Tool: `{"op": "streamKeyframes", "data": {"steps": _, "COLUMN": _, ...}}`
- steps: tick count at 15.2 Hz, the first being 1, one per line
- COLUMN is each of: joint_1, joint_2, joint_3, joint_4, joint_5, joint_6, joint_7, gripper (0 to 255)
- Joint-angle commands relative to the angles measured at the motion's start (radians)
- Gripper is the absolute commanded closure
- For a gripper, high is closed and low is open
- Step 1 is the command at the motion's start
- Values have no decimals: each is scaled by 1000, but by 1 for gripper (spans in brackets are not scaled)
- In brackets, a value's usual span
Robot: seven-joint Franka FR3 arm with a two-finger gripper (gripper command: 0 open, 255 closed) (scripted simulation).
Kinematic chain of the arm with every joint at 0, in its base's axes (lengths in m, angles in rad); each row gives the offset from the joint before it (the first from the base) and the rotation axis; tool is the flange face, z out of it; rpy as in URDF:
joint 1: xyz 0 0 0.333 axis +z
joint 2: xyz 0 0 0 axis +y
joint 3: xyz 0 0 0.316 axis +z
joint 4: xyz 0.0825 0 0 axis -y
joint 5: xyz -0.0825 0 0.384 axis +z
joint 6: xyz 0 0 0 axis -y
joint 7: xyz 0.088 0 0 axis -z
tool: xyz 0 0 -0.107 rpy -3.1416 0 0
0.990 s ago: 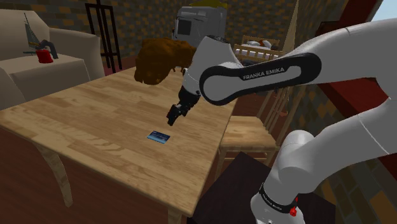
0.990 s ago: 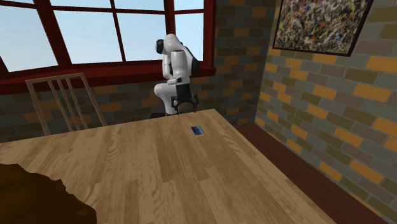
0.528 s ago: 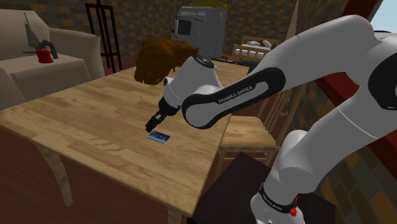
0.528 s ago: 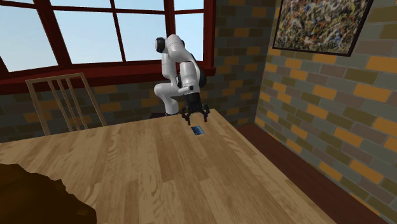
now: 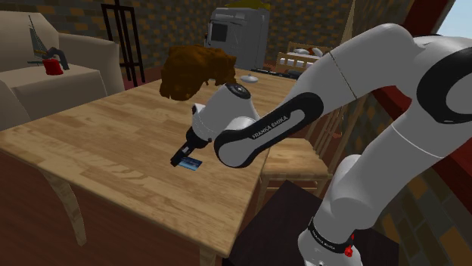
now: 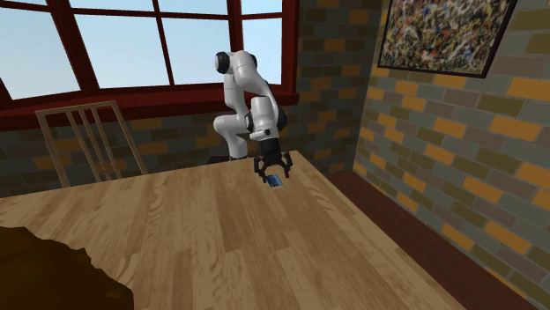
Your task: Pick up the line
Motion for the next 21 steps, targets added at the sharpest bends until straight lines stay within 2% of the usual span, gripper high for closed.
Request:
{"op": "streamKeyframes", "data": {"steps": 1, "joint_1": -1, "joint_2": 6, "joint_3": -1, "joint_4": -5, "joint_5": 0, "joint_6": 12, "joint_7": -3, "gripper": 0}}
{"op": "streamKeyframes", "data": {"steps": 2, "joint_1": -2, "joint_2": 9, "joint_3": 1, "joint_4": -4, "joint_5": -2, "joint_6": 13, "joint_7": 0, "gripper": 255}}
{"op": "streamKeyframes", "data": {"steps": 11, "joint_1": -1, "joint_2": 7, "joint_3": -1, "joint_4": -5, "joint_5": 0, "joint_6": 12, "joint_7": -3, "gripper": 255}}
{"op": "streamKeyframes", "data": {"steps": 21, "joint_1": 24, "joint_2": -89, "joint_3": -34, "joint_4": 60, "joint_5": 27, "joint_6": -148, "joint_7": -27, "gripper": 255}}
